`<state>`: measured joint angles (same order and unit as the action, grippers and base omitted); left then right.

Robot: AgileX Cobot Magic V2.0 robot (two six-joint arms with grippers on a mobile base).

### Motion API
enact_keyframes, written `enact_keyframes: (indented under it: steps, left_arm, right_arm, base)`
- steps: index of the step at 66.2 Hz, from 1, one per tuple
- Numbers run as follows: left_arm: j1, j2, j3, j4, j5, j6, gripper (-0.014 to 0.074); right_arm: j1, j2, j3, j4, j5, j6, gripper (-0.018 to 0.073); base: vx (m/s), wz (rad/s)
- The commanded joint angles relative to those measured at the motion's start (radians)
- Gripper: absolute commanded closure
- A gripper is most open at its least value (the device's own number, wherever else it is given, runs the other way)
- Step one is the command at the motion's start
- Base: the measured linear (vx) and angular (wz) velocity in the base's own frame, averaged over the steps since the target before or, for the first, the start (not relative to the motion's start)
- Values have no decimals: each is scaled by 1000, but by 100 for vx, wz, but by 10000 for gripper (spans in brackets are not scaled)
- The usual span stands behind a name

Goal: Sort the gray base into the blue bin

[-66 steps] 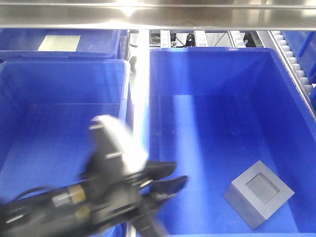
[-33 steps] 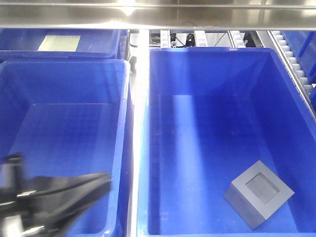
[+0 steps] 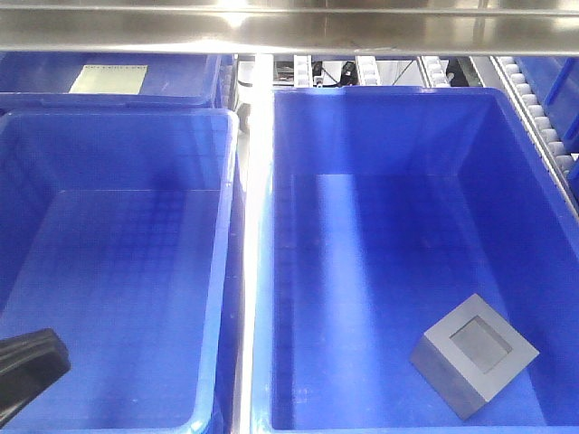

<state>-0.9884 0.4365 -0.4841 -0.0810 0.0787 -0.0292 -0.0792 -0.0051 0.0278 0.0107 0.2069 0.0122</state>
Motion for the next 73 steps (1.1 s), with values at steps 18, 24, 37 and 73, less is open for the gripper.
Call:
enact_keyframes:
  steps: [18,24,37,73]
  left_arm:
    - [-2,5,-26,-7,-63,-2,603]
    - [-2,5,-26,-7,-63,-2,603]
    - [-2,5,-26,-7,-63,-2,603]
    - [-2,-38,-4,4,-71,-2,603]
  right_arm:
    - [-1,18,2,-4,-57,-12,564]
    - [-1,18,2,-4,-57,-12,564]
    - [-1,18,2,-4,-57,-12,564]
    - [-1,18,2,-4,-57,-12,564]
  base:
    - [0,0]
    - [0,0]
    - [0,0]
    - [0,0]
